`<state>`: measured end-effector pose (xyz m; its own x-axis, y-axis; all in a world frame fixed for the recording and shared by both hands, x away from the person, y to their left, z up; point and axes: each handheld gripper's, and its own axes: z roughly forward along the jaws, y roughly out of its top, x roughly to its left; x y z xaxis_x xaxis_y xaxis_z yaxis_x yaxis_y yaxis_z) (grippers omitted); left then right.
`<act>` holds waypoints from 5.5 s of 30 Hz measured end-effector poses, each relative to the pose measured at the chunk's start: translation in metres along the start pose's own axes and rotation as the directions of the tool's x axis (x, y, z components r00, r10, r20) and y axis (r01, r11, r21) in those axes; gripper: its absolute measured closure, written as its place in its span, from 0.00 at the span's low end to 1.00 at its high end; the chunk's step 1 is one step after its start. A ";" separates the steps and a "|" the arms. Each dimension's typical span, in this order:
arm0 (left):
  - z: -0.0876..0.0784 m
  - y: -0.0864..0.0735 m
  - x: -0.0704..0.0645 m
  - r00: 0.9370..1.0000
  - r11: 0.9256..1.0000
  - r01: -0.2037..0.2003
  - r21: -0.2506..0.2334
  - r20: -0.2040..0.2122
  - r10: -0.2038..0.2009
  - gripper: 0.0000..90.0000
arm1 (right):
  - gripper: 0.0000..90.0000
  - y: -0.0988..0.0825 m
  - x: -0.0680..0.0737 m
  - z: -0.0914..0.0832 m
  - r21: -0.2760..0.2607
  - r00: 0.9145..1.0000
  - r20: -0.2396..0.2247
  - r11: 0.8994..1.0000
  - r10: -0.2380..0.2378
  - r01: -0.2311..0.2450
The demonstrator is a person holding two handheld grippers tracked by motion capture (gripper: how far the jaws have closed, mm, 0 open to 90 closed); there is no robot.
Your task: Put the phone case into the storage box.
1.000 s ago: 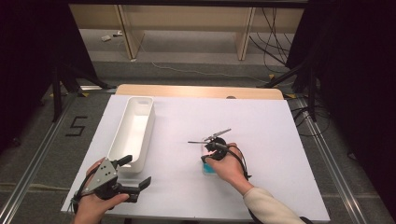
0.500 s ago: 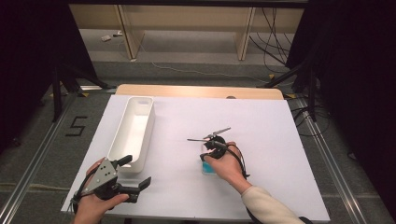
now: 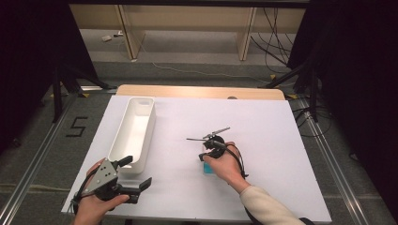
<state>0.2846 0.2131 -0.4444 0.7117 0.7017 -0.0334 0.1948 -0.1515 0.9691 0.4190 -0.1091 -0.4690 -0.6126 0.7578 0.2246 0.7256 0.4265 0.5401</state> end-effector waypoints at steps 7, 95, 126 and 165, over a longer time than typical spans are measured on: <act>0.000 0.000 0.000 1.000 1.000 0.000 0.003 -0.002 0.000 0.02 | 1.00 0.001 -0.002 0.000 -0.014 1.000 0.003 1.000 0.005 -0.005; -0.002 0.001 0.001 1.000 1.000 0.007 -0.007 -0.003 -0.007 0.02 | 0.69 0.029 -0.034 -0.027 0.263 0.903 0.288 0.881 0.319 -0.394; -0.002 0.001 0.001 1.000 1.000 0.017 -0.017 0.000 -0.017 0.02 | 0.82 0.029 -0.045 -0.016 0.274 0.868 0.313 0.839 0.384 -0.470; -0.002 0.001 0.001 1.000 1.000 0.021 -0.015 -0.003 -0.021 0.02 | 0.94 0.030 -0.047 -0.014 0.266 0.840 0.334 0.812 0.428 -0.520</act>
<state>0.2840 0.2154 -0.4428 0.7052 0.7070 -0.0526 0.1993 -0.1265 0.9717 0.4656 -0.1392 -0.4519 -0.0991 0.9839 0.1486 0.9908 0.0838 0.1059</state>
